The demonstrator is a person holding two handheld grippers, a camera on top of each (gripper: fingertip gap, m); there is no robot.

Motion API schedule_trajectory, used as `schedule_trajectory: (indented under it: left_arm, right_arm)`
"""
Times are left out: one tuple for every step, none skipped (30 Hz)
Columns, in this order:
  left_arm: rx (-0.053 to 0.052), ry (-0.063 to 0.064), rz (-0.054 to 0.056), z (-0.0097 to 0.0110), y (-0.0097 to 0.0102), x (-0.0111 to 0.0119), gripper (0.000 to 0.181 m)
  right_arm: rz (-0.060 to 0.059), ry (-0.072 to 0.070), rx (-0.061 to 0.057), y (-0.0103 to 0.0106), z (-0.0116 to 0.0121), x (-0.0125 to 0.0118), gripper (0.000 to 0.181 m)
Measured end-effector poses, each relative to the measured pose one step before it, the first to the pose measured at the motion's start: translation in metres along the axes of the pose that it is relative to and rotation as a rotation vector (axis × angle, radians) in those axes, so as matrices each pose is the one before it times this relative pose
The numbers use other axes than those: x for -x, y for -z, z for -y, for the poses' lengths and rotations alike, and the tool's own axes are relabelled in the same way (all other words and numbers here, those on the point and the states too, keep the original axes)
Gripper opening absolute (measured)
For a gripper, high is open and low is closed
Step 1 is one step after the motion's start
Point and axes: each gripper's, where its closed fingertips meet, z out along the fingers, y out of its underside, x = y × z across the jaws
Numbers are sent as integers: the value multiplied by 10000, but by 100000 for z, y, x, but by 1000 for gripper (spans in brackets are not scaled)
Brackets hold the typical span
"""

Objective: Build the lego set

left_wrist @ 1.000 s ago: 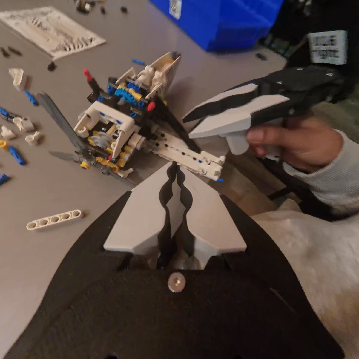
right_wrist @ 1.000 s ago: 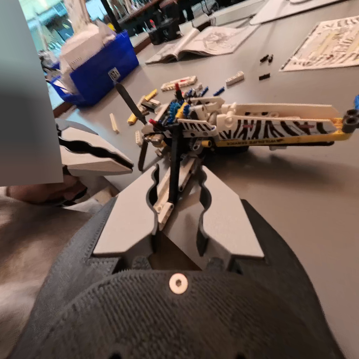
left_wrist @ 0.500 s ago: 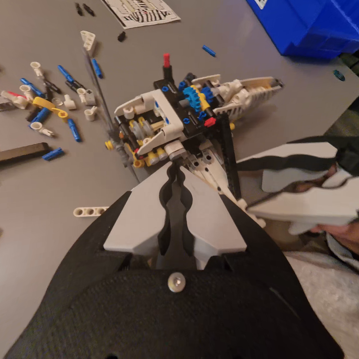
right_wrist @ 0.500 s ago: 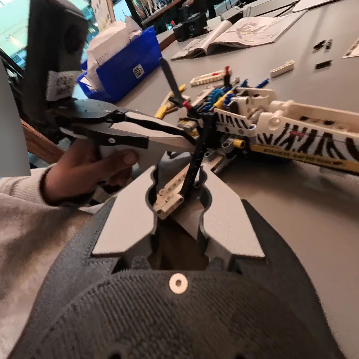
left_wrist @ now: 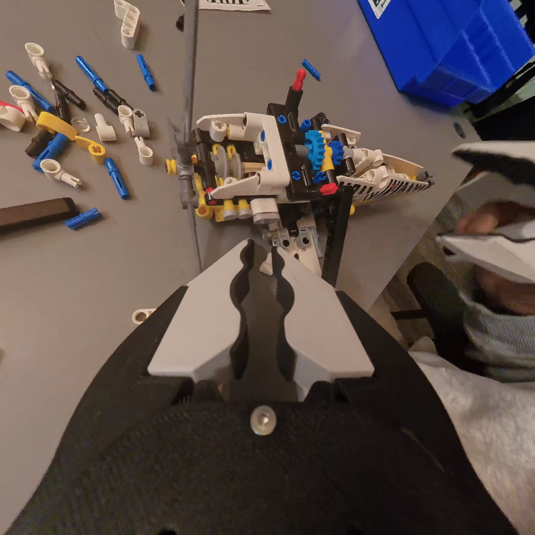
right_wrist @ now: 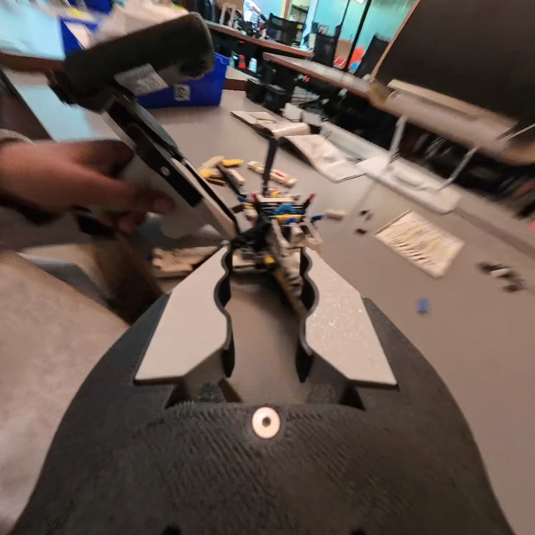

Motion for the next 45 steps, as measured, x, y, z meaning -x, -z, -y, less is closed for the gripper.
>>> schedule_trajectory:
  left_arm:
    - [-16, 61, -44, -5, 62, -29, 10]
    - [-13, 15, -18, -4, 87, -34, 11]
    - [-40, -9, -10, 15, 114, -47, 13]
    - [-59, 0, -55, 22, 107, -140, 14]
    - [-86, 18, -169, 61, 90, -313, 20]
    - [-94, 69, -276, 66, 51, -469, 23]
    - [-63, 125, -236, 24, -5, -373, 25]
    - [-10, 102, -179, -42, -89, -249, 28]
    - [76, 75, -96, -147, -167, -73, 31]
    - [69, 58, -63, -104, -174, -31, 31]
    - [-41, 40, -35, 118, -82, -31, 31]
    - [-6, 12, 35, 121, -93, 62, 32]
    - [19, -7, 40, 94, -127, 63, 32]
    - [5, 4, 19, 104, -130, 19, 32]
    - [1, 12, 8, 73, -122, 17, 32]
    - [21, -18, -17, 44, -83, -13, 31]
    - [35, -32, -27, 21, -51, -19, 31]
    - [20, -28, -38, 12, -26, -3, 31]
    - [10, -8, -55, 9, -11, -22, 31]
    - [15, 3, -73, 0, 11, -22, 31]
    - [3, 28, -70, -5, 23, -25, 29]
    - [-16, 15, -67, 13, 30, -24, 29]
    - [-14, -1, -51, -12, 24, -24, 30]
    - [3, -10, -34, -5, 20, -8, 29]
    - [30, -29, -8, -33, 1, 20, 29]
    - [39, -73, 2, -29, 2, 9, 29]
    - [58, -114, 24, -49, 3, 8, 29]
    - [58, -117, 40, -51, -10, 16, 28]
    - [42, -90, 51, -45, -19, 9, 28]
    - [27, -98, 42, -37, -35, -23, 27]
    - [77, -51, 148, -132, -67, 123, 22]
    - [2, -65, 232, -1, -15, 247, 19]
    - [-32, -47, 112, 43, 25, 111, 19]
    - [-43, 9, -2, 36, 23, 16, 19]
    - [-23, 58, -81, 10, 34, -25, 19]
    - [-1, 74, -112, -2, 25, -62, 19]
    - [15, 52, -93, -19, -4, -60, 19]
    - [28, 6, -35, -21, -20, -30, 19]
    - [25, -35, 32, -16, -34, 1, 19]
    - [18, -51, 55, -13, -15, 20, 19]
    - [0, -32, 64, -3, -17, 48, 19]
    - [-2, -6, 29, -7, -5, 28, 19]
    - [-5, 16, -14, 8, 5, 1, 19]
    - [-7, 16, -33, 3, 9, -11, 19]
    - [10, 15, -21, 1, -2, 12, 19]
  right_arm:
    - [-313, 1058, 90, 398, -35, -910, 48]
    - [-166, 1044, 170, 171, -188, -562, 52]
    - [-24, 1012, 254, -41, -258, -183, 55]
    - [48, 1007, 296, -254, -237, 79, 58]
    - [7, 1029, 284, -401, -189, 155, 58]
    - [-43, 1056, 189, -519, -73, 222, 58]
    - [-59, 1053, 55, -582, 60, 294, 59]
    - [-53, 1002, -43, -594, 157, 323, 56]
    - [-14, 899, -117, -537, 250, 318, 55]
    - [32, 712, -187, -478, 382, 264, 52]
    - [82, 458, -210, -418, 439, 153, 52]
    - [160, 218, -175, -381, 425, 90, 53]
    - [221, 51, -124, -349, 367, 91, 57]
    - [180, -15, -47, -345, 214, 3, 62]
    - [135, 37, 51, -349, 5, -37, 67]
    - [102, 158, 123, -330, -129, 1, 70]
    - [20, 258, 127, -294, -169, -54, 71]
    - [-13, 274, 60, -253, -93, -36, 71]
    - [16, 189, -14, -217, 4, 34, 70]
    - [33, 66, -61, -178, 84, 44, 69]
    - [29, 0, -96, -154, 132, 17, 68]
    - [15, 11, -112, -110, 137, -12, 68]
    - [-9, 66, -85, -84, 97, -50, 67]
    - [-10, 107, -70, -41, 56, -48, 67]
    - [31, 92, -83, -54, 42, 38, 67]
    - [85, 38, -95, -44, 3, 121, 66]
    - [79, 11, -107, -30, 13, 108, 63]
    - [34, 38, -105, -7, 33, 48, 61]
    - [2, 69, -82, -30, 55, 35, 60]
    - [-50, 89, -63, -60, 131, -5, 60]
    - [-117, 157, -64, -37, 247, -28, 56]
    - [-128, 279, 0, -15, 228, 14, 53]
    - [-140, 311, 79, -44, 76, 26, 51]
    - [-117, 182, 90, -27, -35, 38, 50]
    - [-38, 14, 79, 24, -98, 53, 48]
    - [-36, -60, 85, 49, -172, -43, 47]
    - [-39, -31, 24, 41, -144, -88, 48]
    - [14, 46, -114, 24, 52, 12, 49]
    - [60, 170, -161, -2, 148, 120, 49]
    - [48, 273, -124, -28, 140, 131, 48]
    - [37, 260, -85, -64, 82, 125, 49]
    - [67, 141, -78, -68, 53, 133, 48]
    - [58, 20, -81, -28, 28, 72, 47]
    - [4, -21, -71, 13, -2, -57, 46]
    - [-31, -13, -60, 36, 7, -108, 47]
